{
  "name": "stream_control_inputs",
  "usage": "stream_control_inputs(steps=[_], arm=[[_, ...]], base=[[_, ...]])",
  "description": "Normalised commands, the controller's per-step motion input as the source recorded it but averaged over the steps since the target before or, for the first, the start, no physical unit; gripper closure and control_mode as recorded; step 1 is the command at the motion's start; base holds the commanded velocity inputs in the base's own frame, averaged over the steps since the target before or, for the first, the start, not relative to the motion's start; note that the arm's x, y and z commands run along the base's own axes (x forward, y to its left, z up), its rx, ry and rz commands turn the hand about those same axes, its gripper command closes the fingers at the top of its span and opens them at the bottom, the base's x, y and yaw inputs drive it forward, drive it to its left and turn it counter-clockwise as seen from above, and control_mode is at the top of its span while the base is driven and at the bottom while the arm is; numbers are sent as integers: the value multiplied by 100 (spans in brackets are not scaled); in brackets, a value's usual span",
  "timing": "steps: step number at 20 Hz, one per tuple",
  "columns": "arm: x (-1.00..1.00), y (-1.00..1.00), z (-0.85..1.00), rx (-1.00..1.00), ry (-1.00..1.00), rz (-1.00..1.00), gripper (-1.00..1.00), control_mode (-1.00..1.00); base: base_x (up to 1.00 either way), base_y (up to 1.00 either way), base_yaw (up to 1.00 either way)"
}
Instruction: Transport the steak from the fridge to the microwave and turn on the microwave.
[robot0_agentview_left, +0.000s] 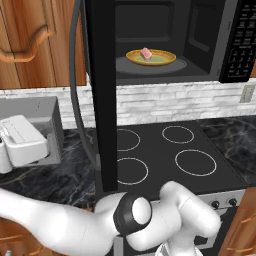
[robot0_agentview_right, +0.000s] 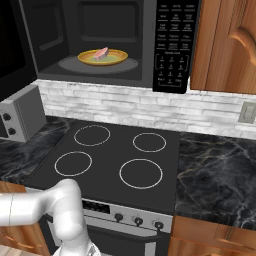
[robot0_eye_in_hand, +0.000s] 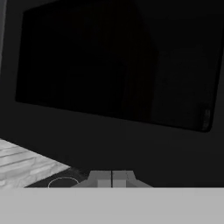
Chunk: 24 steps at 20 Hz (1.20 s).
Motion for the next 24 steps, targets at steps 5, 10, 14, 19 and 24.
stream_control_inputs(steps=[5, 10, 14, 19, 24], arm=[[0, -44, 0, 0, 0, 0, 100, -100], [0, -55, 0, -2, -5, 4, 100, -100], [0, -58, 0, -4, -7, 6, 100, -100], [0, -56, 0, -7, -9, 7, 100, -100], [0, -56, 0, -8, -10, 7, 100, -100]], base=[[0, 0, 0], [0, 0, 0], [0, 0, 0], [0, 0, 0], [0, 0, 0]])
